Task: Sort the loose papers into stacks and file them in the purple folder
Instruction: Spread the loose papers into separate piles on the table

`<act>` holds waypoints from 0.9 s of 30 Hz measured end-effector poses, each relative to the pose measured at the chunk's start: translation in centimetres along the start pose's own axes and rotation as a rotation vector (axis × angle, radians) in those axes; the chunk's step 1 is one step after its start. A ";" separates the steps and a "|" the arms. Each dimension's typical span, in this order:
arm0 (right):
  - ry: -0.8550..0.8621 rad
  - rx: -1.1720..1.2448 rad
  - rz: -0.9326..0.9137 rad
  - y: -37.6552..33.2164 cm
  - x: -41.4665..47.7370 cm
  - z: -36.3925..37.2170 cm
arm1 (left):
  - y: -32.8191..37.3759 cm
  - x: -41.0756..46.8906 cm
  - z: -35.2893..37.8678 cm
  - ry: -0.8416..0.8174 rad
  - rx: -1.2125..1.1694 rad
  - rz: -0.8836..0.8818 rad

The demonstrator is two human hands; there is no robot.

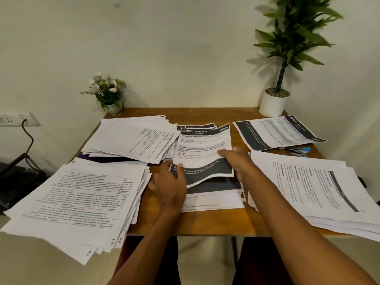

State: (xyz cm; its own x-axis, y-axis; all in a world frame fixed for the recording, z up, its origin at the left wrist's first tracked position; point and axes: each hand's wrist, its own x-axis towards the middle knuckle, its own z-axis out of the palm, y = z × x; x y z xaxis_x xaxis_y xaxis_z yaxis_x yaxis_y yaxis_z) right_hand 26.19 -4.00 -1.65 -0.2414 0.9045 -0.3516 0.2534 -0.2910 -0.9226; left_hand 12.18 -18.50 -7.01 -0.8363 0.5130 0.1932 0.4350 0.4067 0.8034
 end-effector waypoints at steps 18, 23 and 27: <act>0.324 0.493 0.050 0.7 1.1 -9.4 | -1.0 0.3 1.4 -0.080 0.347 0.142; 0.378 0.639 0.035 -0.1 2.9 -9.7 | -0.8 0.4 1.5 -0.088 0.296 0.136; 0.451 0.679 0.021 -1.1 4.1 -9.5 | -0.7 0.3 1.3 -0.082 0.283 0.151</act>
State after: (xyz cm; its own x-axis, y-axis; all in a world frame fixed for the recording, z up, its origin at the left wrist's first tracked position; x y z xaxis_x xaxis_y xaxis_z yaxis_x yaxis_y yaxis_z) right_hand 33.85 2.95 -0.56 0.1943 0.8933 -0.4054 -0.4043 -0.3036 -0.8628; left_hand 12.13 -17.64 -8.22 -0.7308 0.6378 0.2432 0.6370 0.5091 0.5788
